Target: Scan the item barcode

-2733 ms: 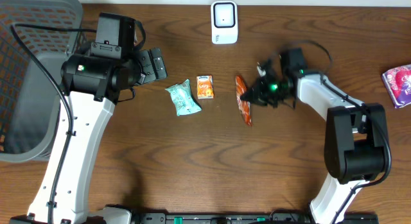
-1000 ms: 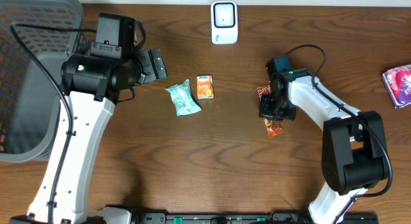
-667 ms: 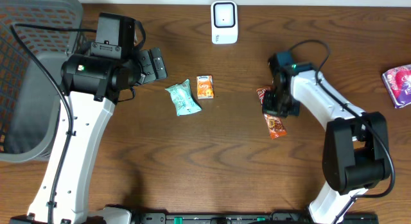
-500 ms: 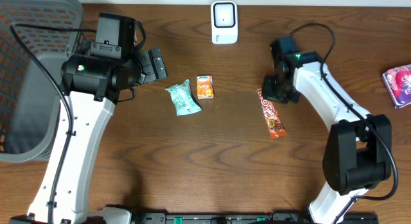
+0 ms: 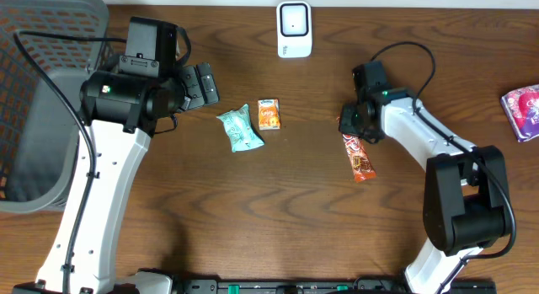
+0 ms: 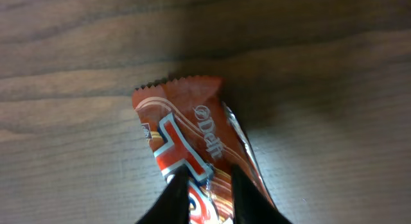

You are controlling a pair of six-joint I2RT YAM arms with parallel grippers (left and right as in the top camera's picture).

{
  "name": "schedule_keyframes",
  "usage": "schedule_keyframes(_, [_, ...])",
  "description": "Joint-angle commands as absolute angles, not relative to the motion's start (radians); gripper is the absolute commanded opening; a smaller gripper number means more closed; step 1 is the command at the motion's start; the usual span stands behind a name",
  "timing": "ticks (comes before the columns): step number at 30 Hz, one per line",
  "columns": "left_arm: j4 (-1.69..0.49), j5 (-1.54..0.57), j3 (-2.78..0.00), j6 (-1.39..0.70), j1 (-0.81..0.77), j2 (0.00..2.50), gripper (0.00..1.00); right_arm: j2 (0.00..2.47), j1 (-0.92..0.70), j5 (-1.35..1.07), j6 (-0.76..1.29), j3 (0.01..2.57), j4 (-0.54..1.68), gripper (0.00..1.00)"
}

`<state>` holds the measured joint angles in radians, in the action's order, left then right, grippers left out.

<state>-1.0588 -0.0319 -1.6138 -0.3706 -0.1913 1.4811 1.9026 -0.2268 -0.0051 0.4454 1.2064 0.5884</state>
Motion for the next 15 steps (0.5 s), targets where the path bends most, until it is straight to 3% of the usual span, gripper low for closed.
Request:
schedule_keyframes(1, [-1.062, -0.034, -1.614, -0.376, -0.188, 1.488, 0.98, 1.9, -0.231, -0.014, 0.448, 1.174, 0.532, 0.19])
schedule_keyframes(7, [-1.062, -0.034, -1.614, -0.376, -0.188, 1.488, 0.98, 1.9, -0.229, -0.036, 0.448, 1.212, 0.505, 0.2])
schedule_keyframes(13, [-1.062, -0.035, -1.614, -0.376, -0.188, 1.488, 0.98, 1.895, -0.213, -0.035, 0.446, 1.415, 0.733, 0.2])
schedule_keyframes(15, [-1.062, -0.034, -1.614, -0.376, -0.188, 1.488, 0.98, 1.895, -0.213, -0.036, 0.427, 1.47, 0.81, 0.25])
